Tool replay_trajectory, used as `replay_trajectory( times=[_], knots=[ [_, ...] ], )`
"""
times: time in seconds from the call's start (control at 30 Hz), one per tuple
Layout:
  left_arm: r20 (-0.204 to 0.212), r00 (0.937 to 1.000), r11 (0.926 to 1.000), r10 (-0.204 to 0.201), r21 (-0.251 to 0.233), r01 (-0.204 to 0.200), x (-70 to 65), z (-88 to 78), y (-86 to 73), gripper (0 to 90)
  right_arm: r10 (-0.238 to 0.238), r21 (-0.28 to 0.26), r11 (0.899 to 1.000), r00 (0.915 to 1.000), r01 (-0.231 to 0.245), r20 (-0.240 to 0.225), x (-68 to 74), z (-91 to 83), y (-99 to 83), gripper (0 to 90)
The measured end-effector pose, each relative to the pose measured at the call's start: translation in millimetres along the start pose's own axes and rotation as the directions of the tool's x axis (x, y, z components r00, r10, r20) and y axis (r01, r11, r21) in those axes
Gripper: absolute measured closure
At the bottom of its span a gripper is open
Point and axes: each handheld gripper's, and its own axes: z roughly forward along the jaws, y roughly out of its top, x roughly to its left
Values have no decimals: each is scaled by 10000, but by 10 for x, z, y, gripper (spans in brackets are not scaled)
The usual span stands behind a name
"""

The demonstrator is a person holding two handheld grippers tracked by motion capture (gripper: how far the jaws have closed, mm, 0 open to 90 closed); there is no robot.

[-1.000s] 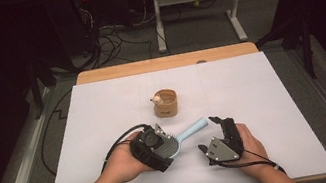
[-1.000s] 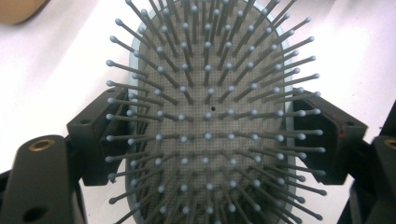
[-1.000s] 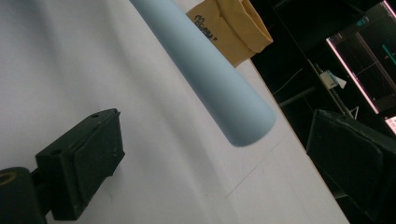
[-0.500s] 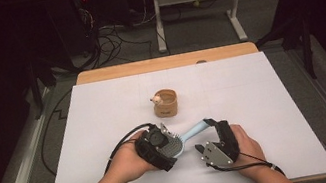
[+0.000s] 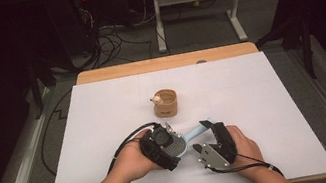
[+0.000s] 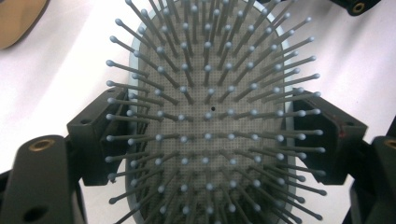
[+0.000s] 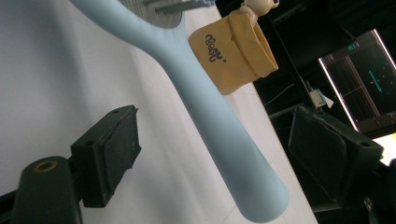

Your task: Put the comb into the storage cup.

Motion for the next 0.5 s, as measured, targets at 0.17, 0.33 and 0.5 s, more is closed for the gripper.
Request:
replay_trajectory(
  times=[0.17,0.33,0.5],
  knots=[
    [-209,9990,9988,-403,-274,398,-51,56,16,207,-367,-153,9992,9993,368,85,14,3,28,214],
    [-195,9989,9988,-433,-233,429,-58,75,33,207,-509,-143,9986,9987,509,-9,33,2,48,253],
    [-187,9991,9991,-384,-184,381,-79,87,49,207,-613,-107,9981,9981,612,-40,48,10,50,286]
  ],
)
